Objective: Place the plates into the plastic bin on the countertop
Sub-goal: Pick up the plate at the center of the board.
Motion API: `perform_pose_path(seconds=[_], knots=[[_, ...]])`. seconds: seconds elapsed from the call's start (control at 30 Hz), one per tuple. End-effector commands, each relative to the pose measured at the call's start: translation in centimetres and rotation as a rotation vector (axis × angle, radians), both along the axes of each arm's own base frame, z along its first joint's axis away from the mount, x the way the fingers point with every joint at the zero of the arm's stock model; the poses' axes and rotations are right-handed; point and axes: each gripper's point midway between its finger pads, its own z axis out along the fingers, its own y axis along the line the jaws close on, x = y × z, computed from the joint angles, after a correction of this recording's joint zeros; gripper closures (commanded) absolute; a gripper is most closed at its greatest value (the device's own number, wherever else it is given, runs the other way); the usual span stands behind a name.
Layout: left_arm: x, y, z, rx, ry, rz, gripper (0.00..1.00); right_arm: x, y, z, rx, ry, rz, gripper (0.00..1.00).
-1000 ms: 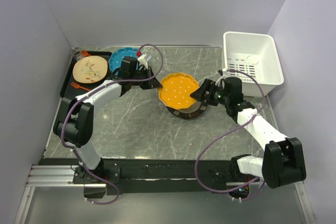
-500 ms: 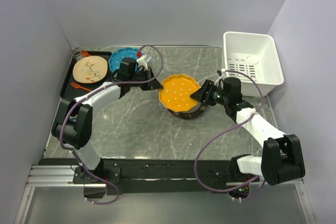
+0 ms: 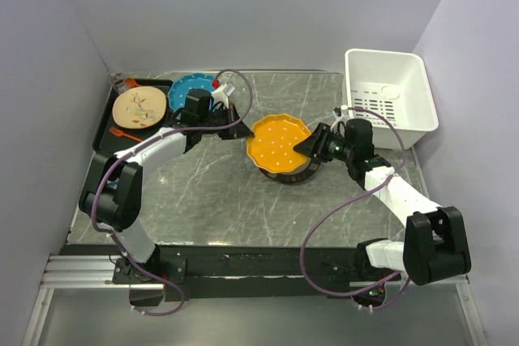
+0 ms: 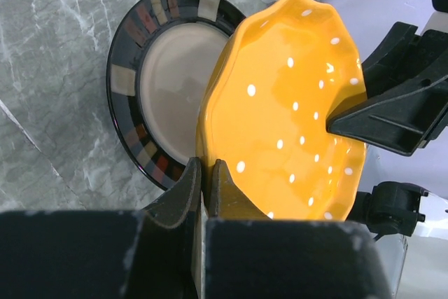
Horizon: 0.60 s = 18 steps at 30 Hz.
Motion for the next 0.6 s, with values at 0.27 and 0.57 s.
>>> perform_pose_path(seconds=[0.27,0.57], knots=[[0.1,-1.2,5.6,-0.075,-0.147,-0.036,0.99,0.2,0.4,0.8,0.026,-0.037,0.025,0.66],[0.8,-0.7,4.5,-0.027,-0.133,0.009,0.97,0.1,0.6,1.1,0.038,-0.044,0.040,1.00]])
